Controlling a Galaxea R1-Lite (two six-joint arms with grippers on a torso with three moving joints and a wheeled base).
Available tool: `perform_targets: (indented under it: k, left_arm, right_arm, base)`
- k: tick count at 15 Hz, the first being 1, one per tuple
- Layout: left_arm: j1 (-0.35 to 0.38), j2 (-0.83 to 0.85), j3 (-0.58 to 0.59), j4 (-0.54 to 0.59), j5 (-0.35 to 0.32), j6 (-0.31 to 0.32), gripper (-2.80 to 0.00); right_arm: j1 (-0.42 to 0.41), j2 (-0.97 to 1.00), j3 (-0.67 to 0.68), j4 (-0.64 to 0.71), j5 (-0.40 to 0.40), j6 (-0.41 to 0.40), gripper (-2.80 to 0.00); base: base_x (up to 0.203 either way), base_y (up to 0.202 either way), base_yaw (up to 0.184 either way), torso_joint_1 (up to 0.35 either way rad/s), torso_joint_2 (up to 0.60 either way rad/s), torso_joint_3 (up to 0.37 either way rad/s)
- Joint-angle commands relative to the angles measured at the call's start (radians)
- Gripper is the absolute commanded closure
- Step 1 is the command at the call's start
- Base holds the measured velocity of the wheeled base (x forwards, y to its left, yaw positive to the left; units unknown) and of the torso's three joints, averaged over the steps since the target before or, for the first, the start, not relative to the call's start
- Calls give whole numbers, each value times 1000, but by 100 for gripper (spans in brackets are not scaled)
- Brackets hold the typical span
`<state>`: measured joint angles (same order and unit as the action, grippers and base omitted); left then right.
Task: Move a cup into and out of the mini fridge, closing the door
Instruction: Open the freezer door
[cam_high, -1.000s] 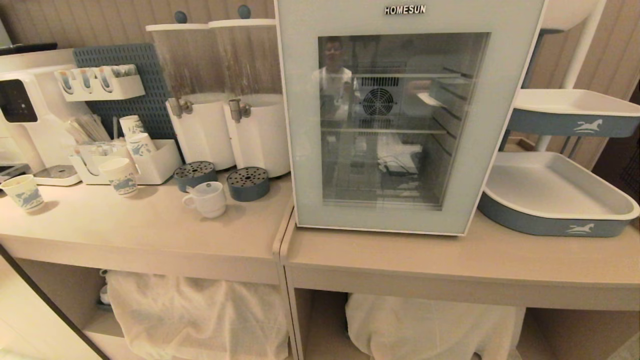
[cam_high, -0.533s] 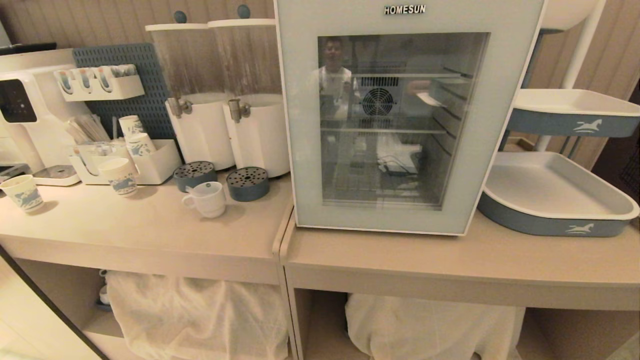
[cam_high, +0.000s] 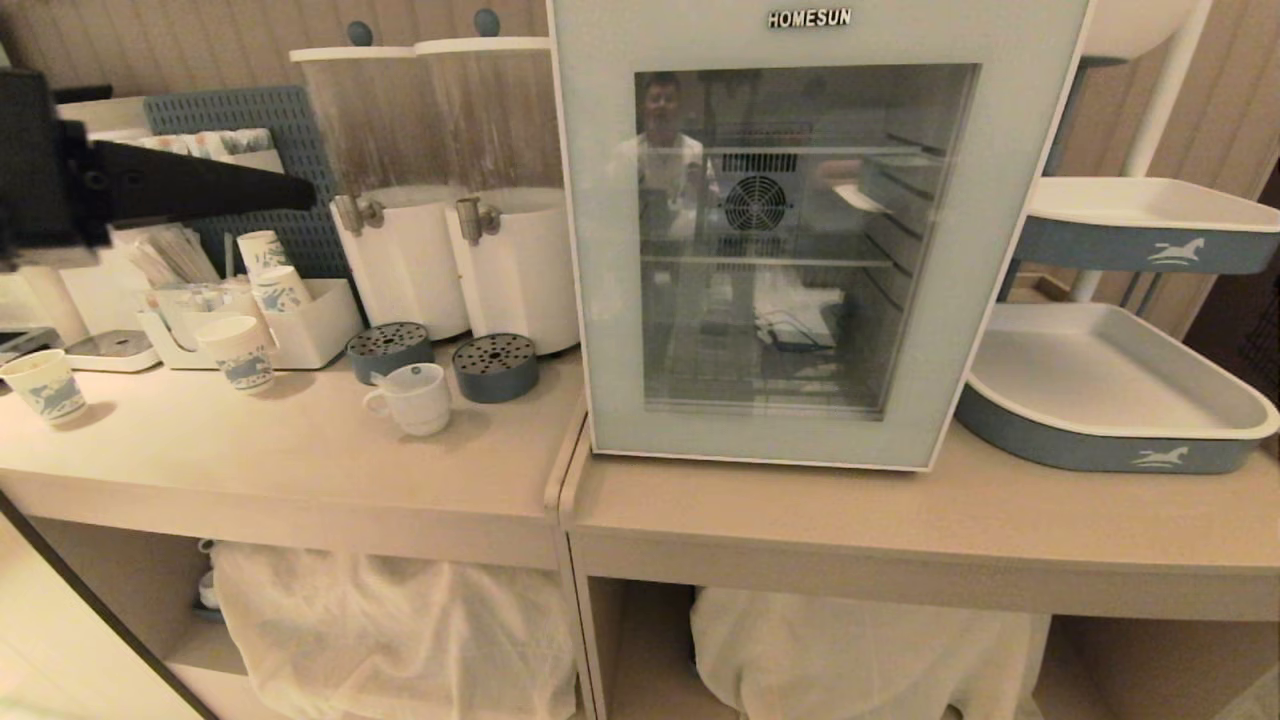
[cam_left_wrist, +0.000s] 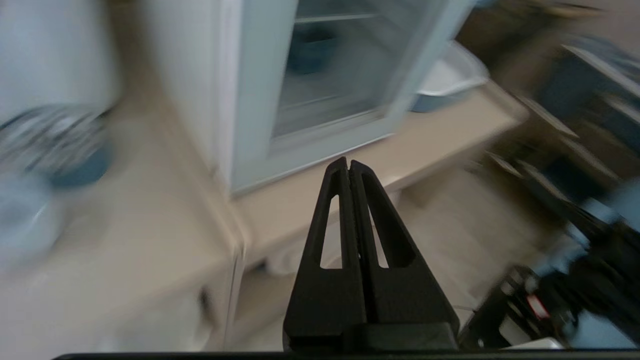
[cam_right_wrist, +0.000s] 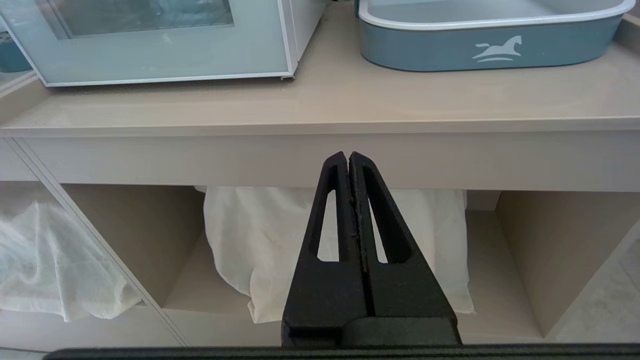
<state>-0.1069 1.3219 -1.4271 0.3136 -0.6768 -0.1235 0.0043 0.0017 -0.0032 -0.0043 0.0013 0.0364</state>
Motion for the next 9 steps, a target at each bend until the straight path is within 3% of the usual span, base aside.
perform_targets:
  k: [1,2,4,9]
  left_arm:
    - [109,222,-1,-146,-337,32,0]
    - [146,284,34,-275,-432,66,0]
    - [178,381,75,-448,-511,98,0]
    - [173,525,81,-551,-589,156,0]
  right_arm:
    - [0,1,2,-3,0,1,0]
    - [0,1,2,-3,0,0,0]
    - [0,1,2,-2,0,0,0]
    - [0,1,2,0,0,0,0]
  base:
    - [0,0,0,0,0,0]
    - [0,0,0,0,0,0]
    - [0,0,0,0,0,0]
    - [0,0,0,0,0,0]
